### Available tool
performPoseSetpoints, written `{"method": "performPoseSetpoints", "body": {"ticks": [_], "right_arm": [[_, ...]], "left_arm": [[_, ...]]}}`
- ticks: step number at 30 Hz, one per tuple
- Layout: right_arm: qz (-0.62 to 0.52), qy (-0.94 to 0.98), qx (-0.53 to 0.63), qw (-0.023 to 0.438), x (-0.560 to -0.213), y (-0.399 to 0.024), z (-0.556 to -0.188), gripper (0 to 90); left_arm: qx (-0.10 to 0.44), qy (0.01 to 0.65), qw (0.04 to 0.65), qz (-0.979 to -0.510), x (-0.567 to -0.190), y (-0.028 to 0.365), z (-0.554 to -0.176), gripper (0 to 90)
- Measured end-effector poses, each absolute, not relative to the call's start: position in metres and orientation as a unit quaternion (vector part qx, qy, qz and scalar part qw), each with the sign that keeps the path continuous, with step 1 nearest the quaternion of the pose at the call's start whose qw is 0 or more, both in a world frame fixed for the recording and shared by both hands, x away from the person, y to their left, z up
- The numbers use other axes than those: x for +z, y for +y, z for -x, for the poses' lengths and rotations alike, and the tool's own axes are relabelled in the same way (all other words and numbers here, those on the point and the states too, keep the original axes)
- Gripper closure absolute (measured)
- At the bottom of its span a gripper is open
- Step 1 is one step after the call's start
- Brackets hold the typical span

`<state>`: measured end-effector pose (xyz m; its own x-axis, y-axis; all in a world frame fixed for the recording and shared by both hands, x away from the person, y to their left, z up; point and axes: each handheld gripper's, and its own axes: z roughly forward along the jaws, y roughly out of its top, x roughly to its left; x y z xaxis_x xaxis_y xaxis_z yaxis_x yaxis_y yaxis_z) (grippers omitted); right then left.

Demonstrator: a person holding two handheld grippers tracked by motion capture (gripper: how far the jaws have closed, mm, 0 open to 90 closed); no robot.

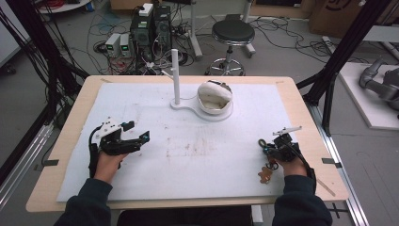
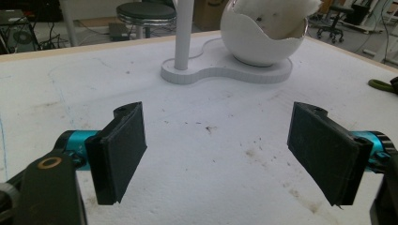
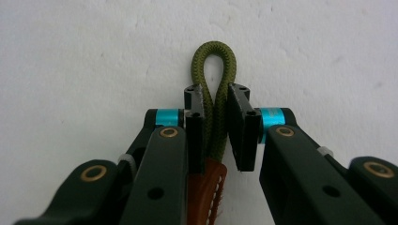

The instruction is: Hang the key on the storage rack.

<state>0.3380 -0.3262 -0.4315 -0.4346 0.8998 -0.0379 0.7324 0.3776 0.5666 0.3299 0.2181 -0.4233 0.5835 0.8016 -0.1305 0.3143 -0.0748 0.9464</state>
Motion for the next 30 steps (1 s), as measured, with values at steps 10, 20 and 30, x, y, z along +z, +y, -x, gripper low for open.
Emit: {"method": "performPoseSetpoints", "body": {"ticks": [10, 20, 30], "right_arm": [[-0.487, 0.813, 0.255, 0.190, -0.430, -0.320, -0.338, 54.5], [-0.534, 0.801, 0.207, 0.173, -0.429, -0.319, -0.331, 48.7], [-0.514, 0.810, 0.241, 0.149, -0.429, -0.324, -0.331, 71.3]], "left_arm": [[0.222, 0.402, 0.551, -0.697, -0.423, 0.220, -0.328, 19.9], [0.223, 0.406, 0.552, -0.693, -0.423, 0.223, -0.328, 20.0], [0.221, 0.407, 0.551, -0.694, -0.424, 0.222, -0.329, 20.1]]}}
